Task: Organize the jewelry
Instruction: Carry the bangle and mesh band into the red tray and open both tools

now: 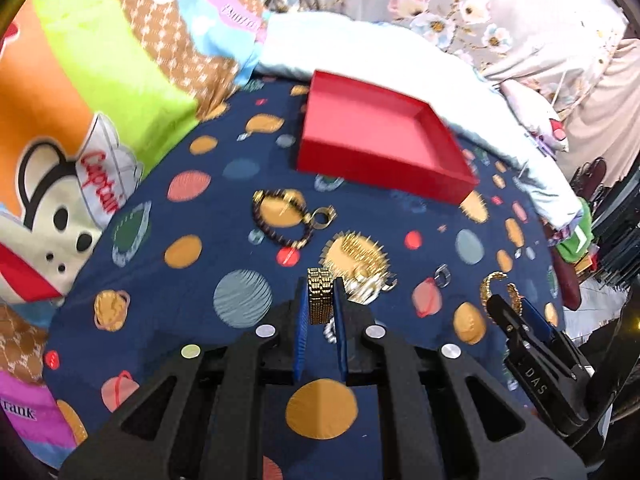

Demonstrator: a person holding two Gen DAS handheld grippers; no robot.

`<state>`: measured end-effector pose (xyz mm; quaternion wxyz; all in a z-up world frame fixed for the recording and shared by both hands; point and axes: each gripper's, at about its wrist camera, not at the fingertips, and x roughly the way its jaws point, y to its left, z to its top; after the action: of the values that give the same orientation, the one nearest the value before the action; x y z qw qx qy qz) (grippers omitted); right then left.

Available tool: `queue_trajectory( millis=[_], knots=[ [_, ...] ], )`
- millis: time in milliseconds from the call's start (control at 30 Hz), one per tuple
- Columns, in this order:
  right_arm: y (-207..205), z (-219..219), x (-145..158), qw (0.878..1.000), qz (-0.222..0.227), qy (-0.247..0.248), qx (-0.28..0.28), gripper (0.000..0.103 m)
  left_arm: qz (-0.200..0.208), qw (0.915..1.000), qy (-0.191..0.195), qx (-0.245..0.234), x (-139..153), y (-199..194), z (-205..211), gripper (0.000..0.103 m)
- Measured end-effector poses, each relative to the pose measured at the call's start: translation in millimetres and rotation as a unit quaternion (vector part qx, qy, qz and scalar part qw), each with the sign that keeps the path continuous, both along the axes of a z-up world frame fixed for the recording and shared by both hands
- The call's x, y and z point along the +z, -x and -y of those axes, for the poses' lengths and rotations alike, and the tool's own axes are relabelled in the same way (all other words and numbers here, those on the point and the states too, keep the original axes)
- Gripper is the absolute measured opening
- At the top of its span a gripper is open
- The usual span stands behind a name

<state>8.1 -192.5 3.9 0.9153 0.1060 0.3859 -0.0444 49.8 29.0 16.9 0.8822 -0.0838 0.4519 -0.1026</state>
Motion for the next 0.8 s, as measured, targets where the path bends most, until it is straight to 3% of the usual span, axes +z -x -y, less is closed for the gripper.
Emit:
queue_trajectory(
  millis=[300, 533, 700, 800],
  knots=[
    [-47.4, -0.2, 40.8, 0.999, 0.038, 0.002, 0.036, 0.055, 0.056, 0.9979, 0.007, -0.033, 42.5, -47.8, 23.5, 0.011],
    [-157.2, 12.2, 49.3, 0.998, 0.034, 0.008, 0.055, 0.055, 0.083, 0.9954, 0.008, -0.049, 60.8, -153.6, 50.4, 0.011],
    [-244.9, 17.0, 40.2, 0.998, 0.01, 0.019, 0.063, 0.055, 0.095, 0.9939, -0.027, -0.049, 55.4, -235.7, 74.0, 0.011],
    [-281.3, 21.2, 30.1, 0.998, -0.008, 0.01, 0.065, 0.055, 0.091, 0.994, -0.025, -0.056, 46.8, -273.1, 81.4, 0.011]
  ],
)
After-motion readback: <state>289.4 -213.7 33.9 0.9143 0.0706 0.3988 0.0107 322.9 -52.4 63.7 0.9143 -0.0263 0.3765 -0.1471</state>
